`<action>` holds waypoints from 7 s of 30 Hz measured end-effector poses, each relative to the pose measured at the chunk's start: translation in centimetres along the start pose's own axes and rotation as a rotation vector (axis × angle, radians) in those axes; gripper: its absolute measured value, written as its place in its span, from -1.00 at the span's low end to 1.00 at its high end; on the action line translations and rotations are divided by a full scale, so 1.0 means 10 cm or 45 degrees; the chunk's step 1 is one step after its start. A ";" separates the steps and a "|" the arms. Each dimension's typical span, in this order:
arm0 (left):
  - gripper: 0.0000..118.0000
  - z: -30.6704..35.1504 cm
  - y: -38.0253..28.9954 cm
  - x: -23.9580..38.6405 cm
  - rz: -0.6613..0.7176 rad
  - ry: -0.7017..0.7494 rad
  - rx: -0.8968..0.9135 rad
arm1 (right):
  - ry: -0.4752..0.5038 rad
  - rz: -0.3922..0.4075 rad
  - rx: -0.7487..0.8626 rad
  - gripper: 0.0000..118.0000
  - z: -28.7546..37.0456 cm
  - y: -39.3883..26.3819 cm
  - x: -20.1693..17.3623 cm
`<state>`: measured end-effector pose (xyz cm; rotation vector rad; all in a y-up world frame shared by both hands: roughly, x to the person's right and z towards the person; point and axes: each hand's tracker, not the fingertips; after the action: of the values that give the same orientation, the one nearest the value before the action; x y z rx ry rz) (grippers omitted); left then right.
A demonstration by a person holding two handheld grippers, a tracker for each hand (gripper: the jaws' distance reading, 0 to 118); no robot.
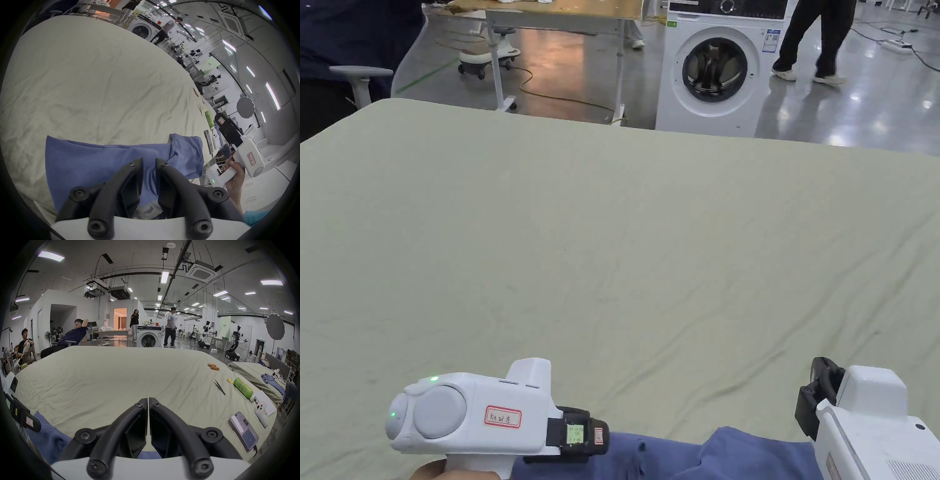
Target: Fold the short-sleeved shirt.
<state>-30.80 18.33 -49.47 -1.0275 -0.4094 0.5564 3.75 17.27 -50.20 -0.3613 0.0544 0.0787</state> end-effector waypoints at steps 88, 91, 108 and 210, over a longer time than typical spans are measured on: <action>-0.74 0.97 0.14 0.36 -0.368 0.356 -0.003 | 0.071 -0.039 -0.018 -0.99 -0.03 0.03 0.03; -0.74 0.80 0.09 0.46 -0.367 0.316 -0.018 | 0.060 -0.048 -0.019 -0.99 0.00 0.01 0.06; -0.73 -0.44 -0.26 0.91 -0.494 0.351 -0.194 | 0.013 -0.077 -0.053 -0.99 0.06 -0.08 0.20; 0.23 0.59 -0.05 -0.83 -0.094 0.039 0.382 | 0.237 0.144 -0.171 -0.99 0.25 -1.18 -1.17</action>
<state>-40.58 17.07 -46.79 -0.7294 -0.3241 0.5173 -6.74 6.38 -42.95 -0.4993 0.2549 0.1613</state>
